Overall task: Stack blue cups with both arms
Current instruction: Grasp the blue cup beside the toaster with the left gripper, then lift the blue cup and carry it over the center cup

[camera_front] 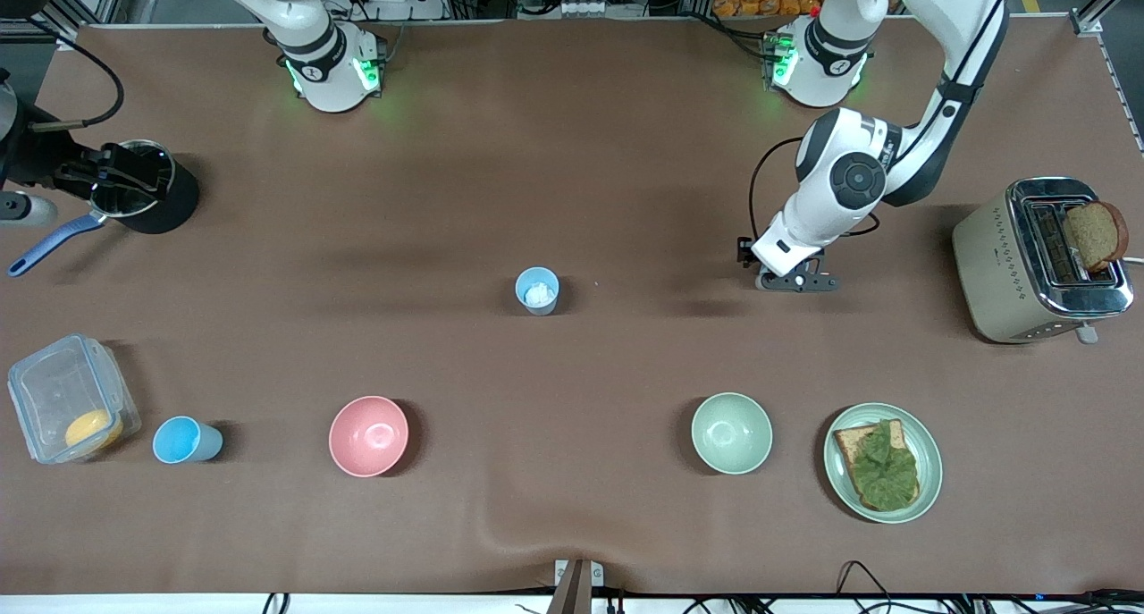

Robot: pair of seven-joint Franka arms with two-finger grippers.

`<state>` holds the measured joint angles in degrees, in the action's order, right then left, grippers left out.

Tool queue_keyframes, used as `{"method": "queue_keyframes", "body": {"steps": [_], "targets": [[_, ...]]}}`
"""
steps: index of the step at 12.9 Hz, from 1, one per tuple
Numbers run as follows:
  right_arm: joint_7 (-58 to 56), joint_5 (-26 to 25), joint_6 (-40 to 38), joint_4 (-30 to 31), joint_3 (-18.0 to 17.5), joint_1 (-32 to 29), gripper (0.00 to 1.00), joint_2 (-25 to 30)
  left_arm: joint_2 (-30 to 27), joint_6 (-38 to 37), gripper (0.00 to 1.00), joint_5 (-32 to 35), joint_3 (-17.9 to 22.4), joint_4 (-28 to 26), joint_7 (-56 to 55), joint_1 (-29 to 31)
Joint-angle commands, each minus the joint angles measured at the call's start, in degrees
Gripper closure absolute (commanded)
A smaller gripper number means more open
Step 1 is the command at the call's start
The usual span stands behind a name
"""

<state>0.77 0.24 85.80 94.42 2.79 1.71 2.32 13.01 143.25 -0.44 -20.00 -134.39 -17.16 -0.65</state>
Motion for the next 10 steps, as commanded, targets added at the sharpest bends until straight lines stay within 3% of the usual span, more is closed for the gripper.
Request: {"method": "queue_keyframes", "body": {"steps": [1, 6, 9, 10], "targets": [[0.6, -0.8, -0.5, 0.4, -1.4, -1.4, 0.0, 0.6, -2.9, 0.4, 1.0, -0.4, -0.6, -0.5, 3.4, 3.4], [0.6, -0.8, -0.5, 0.4, -1.2, -1.6, 0.0, 0.5, -7.6, -1.0, 1.0, -0.4, -0.8, 0.3, 2.3, 3.0], [0.6, -0.7, -0.5, 0.5, -1.1, -1.7, 0.0, 0.4, -8.5, -6.0, 1.0, -1.1, -7.8, 9.5, 0.0, 1.0], [0.7, -0.7, -0.5, 0.5, -1.1, -1.7, 0.0, 0.4, -8.2, -6.2, 1.0, -1.0, -8.2, 12.2, -0.8, -1.5]]}}
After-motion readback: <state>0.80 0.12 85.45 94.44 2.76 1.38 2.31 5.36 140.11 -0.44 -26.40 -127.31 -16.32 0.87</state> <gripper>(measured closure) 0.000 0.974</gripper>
